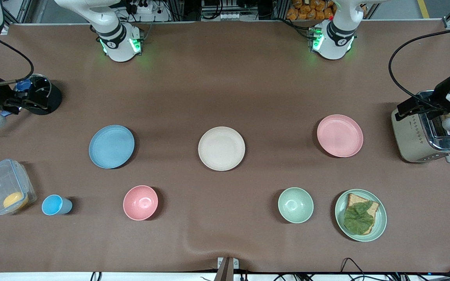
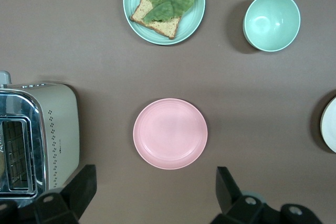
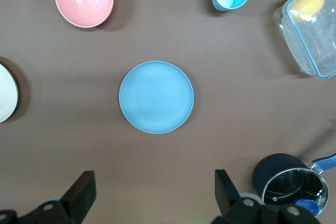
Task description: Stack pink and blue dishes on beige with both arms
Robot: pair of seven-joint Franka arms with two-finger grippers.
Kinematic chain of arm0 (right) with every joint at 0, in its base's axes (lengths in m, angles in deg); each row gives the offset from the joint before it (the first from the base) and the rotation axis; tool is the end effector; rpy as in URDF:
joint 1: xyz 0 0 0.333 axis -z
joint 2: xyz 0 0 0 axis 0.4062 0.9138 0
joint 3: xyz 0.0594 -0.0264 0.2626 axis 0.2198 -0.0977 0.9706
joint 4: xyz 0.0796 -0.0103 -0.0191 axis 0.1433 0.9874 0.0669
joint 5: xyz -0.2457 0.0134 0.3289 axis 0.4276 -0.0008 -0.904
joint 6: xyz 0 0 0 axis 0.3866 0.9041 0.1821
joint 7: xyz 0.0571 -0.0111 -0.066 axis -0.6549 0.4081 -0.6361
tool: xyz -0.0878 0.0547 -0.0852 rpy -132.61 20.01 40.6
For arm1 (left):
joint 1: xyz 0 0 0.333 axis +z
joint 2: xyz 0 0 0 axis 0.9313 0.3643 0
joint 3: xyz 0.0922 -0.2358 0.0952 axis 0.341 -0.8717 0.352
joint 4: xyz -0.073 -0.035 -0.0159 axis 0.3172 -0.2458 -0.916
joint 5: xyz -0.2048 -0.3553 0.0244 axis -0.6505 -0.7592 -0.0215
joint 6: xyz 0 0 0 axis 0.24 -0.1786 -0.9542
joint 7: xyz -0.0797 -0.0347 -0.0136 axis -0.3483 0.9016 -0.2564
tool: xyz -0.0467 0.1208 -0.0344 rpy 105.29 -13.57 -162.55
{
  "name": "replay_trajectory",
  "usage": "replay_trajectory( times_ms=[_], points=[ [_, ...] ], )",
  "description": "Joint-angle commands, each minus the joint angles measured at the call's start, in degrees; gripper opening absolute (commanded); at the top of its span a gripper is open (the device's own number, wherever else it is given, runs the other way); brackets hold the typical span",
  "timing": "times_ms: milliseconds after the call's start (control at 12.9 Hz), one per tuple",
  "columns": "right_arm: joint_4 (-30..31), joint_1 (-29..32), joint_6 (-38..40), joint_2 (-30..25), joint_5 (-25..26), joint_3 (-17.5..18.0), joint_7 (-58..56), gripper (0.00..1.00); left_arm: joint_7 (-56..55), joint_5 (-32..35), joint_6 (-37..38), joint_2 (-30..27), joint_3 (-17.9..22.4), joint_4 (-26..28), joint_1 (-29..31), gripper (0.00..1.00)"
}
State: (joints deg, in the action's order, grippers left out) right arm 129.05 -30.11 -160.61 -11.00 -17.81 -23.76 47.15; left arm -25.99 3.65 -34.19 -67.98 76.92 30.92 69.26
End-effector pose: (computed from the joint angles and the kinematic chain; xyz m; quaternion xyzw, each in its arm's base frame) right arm 0.5766 -0.0095 0.5145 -0.9986 -0.0121 0.0498 0.0125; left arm 0.5878 -0.0113 0.5034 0.9995 0.0218 0.0044 0.0230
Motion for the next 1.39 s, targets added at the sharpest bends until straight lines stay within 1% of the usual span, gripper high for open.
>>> replay_trajectory(
  times_ms=[0, 1315],
  points=[
    [-0.36, 0.08, 0.47, -0.19, 1.00, 0.13, 0.41, 1.00, -0.31, 1.38, 1.23, 0.44, -0.12, -1.34, -0.01, 1.00],
    [-0.36, 0.08, 0.47, -0.19, 1.00, 0.13, 0.50, 1.00, -0.40, 1.38, 2.19, 0.44, -0.21, -1.07, 0.08, 1.00]
  ],
)
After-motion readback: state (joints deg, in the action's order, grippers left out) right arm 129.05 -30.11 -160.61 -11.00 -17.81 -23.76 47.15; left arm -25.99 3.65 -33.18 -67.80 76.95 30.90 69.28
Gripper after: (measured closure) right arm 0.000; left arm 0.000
